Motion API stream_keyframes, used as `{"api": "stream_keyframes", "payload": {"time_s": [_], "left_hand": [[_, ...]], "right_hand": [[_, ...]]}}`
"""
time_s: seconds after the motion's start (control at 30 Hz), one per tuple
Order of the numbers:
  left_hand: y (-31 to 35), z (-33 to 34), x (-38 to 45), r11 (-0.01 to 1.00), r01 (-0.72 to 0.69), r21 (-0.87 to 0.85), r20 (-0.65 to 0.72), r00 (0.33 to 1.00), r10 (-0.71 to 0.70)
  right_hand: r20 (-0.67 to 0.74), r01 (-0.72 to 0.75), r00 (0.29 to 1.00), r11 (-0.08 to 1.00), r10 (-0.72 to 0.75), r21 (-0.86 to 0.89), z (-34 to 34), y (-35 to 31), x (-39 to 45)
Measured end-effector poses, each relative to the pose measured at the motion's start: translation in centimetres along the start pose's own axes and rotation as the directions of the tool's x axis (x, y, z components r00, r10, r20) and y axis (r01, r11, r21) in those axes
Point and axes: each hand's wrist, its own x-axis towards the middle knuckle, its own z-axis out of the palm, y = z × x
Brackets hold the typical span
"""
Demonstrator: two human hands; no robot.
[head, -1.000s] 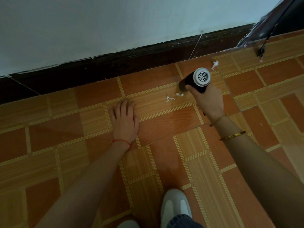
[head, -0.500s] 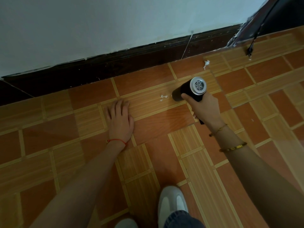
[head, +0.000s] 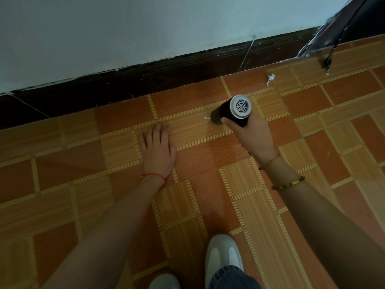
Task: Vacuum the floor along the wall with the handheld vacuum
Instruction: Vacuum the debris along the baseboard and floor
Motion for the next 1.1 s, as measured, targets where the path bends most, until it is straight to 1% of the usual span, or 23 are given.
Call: {"api": "stream_keyframes", "payload": {"time_s": [0.07, 0.17, 0.3, 0.33, 0.43, 0.5, 0.57, 0.67, 0.7, 0.83, 0.93, 1.0, 1.1], "left_hand": [[-0.1, 0.0, 0.0, 1.000, -0.002, -0.002, -0.001, 1.000, 0.002], [-0.1, 0.0, 0.0, 1.000, -0.001, -0.007, -0.003, 1.000, 0.001], [0.0, -0.1, 0.1, 1.000, 0.001, 0.002, 0.005, 1.000, -0.001], [0.0, -0.2, 0.1, 1.000, -0.001, 0.004, 0.011, 1.000, 0.001], [0.0, -0.2, 0.1, 1.000, 0.002, 0.007, 0.022, 1.000, -0.002], [0.0, -0.3, 0.1, 1.000, 0.001, -0.002, 0.019, 1.000, -0.001], [0.0, -0.3, 0.1, 1.000, 0.001, -0.011, 0.012, 1.000, -0.001], [0.0, -0.3, 0.1, 1.000, -0.001, -0.012, 0.004, 1.000, 0.001], [0.0, -0.2, 0.1, 1.000, -0.001, -0.014, 0.001, 1.000, 0.001], [0.0, -0.3, 0.1, 1.000, -0.002, -0.018, -0.014, 1.000, 0.002], [-0.1, -0.2, 0.2, 1.000, -0.012, -0.013, -0.022, 1.000, 0.012], [-0.1, -0.1, 0.1, 1.000, -0.012, -0.015, -0.023, 1.000, 0.012], [-0.1, -0.1, 0.1, 1.000, -0.007, -0.021, -0.026, 1.000, 0.006]], "right_hand": [[-0.021, 0.005, 1.000, 1.000, -0.006, -0.021, 0.1, 0.0, 0.2], [0.022, 0.024, 0.999, 1.000, -0.024, -0.008, 0.3, 0.1, 0.4], [-0.027, 0.006, 1.000, 0.999, -0.005, 0.051, 0.7, -0.4, 0.7], [-0.018, 0.023, 1.000, 0.998, -0.022, 0.055, 0.9, -0.6, 0.8], [0.076, 0.061, 0.995, 0.996, -0.066, 0.068, 1.4, -1.2, 1.1], [0.110, 0.082, 0.990, 0.995, -0.088, 0.055, 1.8, -1.5, 1.2], [0.094, 0.089, 0.991, 0.995, -0.093, 0.043, 2.1, -1.9, 1.2], [0.012, 0.078, 0.997, 0.997, -0.078, 0.019, 2.3, -2.2, 1.4], [0.004, 0.073, 0.997, 0.997, -0.073, 0.028, 2.3, -2.3, 1.5], [0.046, 0.094, 0.994, 0.991, -0.098, 0.093, 2.4, -3.2, 1.4], [0.085, 0.118, 0.989, 0.990, -0.124, 0.075, 2.8, -3.6, 1.0], [0.112, 0.138, 0.984, 0.990, -0.140, 0.032, 2.9, -3.7, 0.8], [0.077, 0.171, 0.983, 0.984, -0.167, -0.042, 2.9, -3.7, 0.6]]}}
